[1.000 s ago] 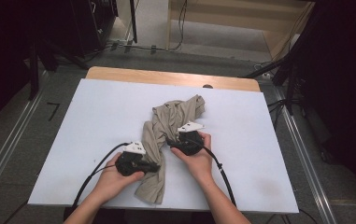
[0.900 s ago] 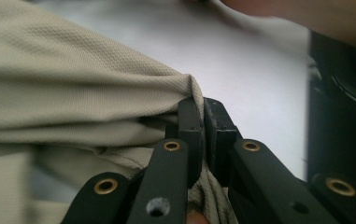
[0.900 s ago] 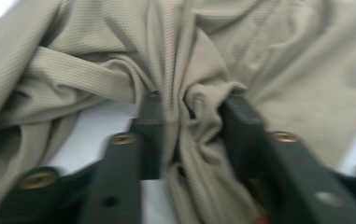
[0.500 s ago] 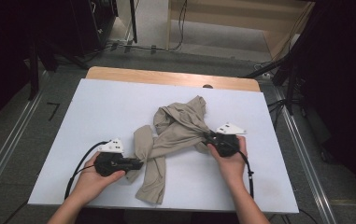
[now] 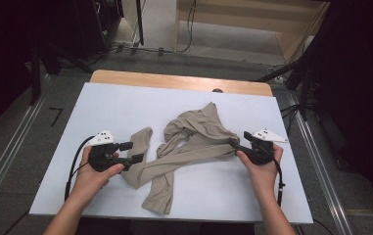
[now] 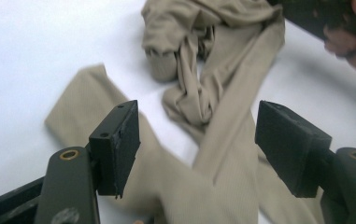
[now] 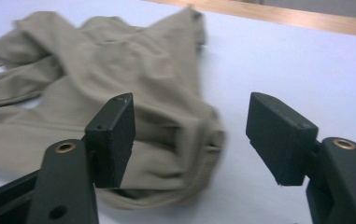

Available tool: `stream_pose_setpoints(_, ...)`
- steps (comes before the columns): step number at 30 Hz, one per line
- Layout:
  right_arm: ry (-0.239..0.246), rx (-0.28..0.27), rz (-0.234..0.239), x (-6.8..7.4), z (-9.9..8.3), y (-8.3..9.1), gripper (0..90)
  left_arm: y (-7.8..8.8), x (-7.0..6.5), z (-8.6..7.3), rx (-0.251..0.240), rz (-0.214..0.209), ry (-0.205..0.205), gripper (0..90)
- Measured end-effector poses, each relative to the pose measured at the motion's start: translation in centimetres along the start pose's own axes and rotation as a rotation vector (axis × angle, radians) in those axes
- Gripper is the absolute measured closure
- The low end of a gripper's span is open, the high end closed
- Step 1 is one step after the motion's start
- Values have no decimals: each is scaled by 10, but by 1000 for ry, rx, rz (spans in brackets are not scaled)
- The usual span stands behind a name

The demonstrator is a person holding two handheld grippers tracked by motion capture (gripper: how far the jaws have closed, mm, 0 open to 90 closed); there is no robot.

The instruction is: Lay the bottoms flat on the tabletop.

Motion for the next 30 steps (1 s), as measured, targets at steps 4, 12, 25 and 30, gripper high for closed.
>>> stream_pose_setpoints(4,50,86,56,27,-11,-14,278,-33,0,-16,155,22,6,312)
stream_pose_setpoints(12,28,164,26,20,-41,-23,784,-40,-42,-37,288,-123,-94,876)
stream_pose_setpoints(25,259,268,251,104,-111,55,871,-23,-151,-39,305,-513,-207,612)
stream_pose_setpoints(30,267,202,356,120,-102,75,569,-36,-100,5,161,-280,-167,427)
Point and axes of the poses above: each handheld gripper's, and its own axes: y roughly backward along the jaws, z roughly out of its top, x roughly to its left, the point moved 6 cm from there along -y, roughly forward along the jaws, and after that the axes turned 9 degrees about -y, right-handed, at the moved point
